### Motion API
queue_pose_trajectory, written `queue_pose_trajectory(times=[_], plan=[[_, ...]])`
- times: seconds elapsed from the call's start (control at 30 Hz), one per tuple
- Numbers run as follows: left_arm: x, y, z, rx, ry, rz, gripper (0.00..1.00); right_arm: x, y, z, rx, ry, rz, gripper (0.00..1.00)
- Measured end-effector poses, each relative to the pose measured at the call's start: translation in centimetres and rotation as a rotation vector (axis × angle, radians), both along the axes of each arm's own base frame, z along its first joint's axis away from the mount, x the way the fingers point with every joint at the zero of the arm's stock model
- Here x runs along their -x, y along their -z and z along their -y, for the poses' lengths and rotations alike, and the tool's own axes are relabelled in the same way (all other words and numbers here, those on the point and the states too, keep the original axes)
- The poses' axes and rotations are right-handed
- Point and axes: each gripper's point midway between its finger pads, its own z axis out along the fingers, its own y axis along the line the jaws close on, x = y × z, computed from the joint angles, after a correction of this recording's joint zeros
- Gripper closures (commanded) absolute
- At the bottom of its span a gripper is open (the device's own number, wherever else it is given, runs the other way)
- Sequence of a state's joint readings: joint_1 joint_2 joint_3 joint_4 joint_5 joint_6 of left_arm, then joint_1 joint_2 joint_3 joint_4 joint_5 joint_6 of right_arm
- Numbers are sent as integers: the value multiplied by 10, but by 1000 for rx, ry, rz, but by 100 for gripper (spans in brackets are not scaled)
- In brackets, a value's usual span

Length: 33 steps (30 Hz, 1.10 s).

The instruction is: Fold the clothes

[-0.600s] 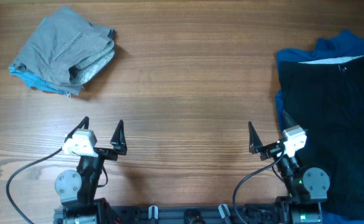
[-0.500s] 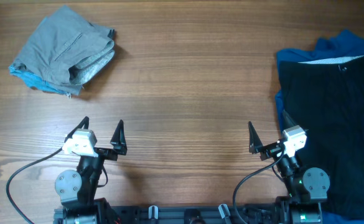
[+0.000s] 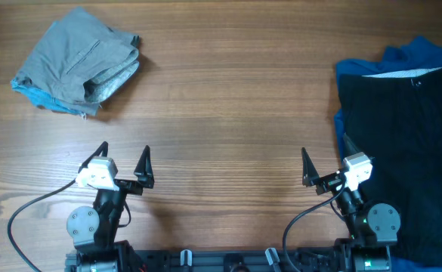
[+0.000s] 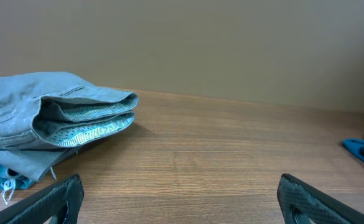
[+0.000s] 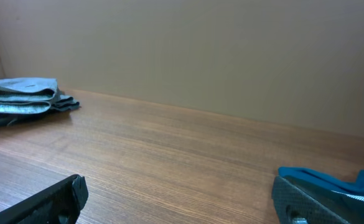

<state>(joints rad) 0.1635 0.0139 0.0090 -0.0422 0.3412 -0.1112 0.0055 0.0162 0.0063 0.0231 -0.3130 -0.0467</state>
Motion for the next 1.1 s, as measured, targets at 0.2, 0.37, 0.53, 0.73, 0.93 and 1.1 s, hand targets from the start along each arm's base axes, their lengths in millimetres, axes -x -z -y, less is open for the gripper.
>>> queue_pose_trajectory(times=[0.2, 0.37, 0.53, 0.73, 0.93, 1.1], plan=[[0, 0, 0, 0, 0, 0, 0, 0, 0, 0, 0, 0, 0, 0], [0, 0, 0, 0, 0, 0, 0, 0, 0, 0, 0, 0, 0, 0], [0, 0, 0, 0, 0, 0, 0, 0, 0, 0, 0, 0, 0, 0], [0, -1, 0, 0, 0, 5, 0, 1, -2, -4, -30, -25, -2, 0], [8, -66, 8, 85, 49, 208, 0, 8, -27, -12, -230, -84, -38, 0], [9, -105, 10, 147, 55, 75, 0, 5, -86, -26, -269, -166, -130, 0]])
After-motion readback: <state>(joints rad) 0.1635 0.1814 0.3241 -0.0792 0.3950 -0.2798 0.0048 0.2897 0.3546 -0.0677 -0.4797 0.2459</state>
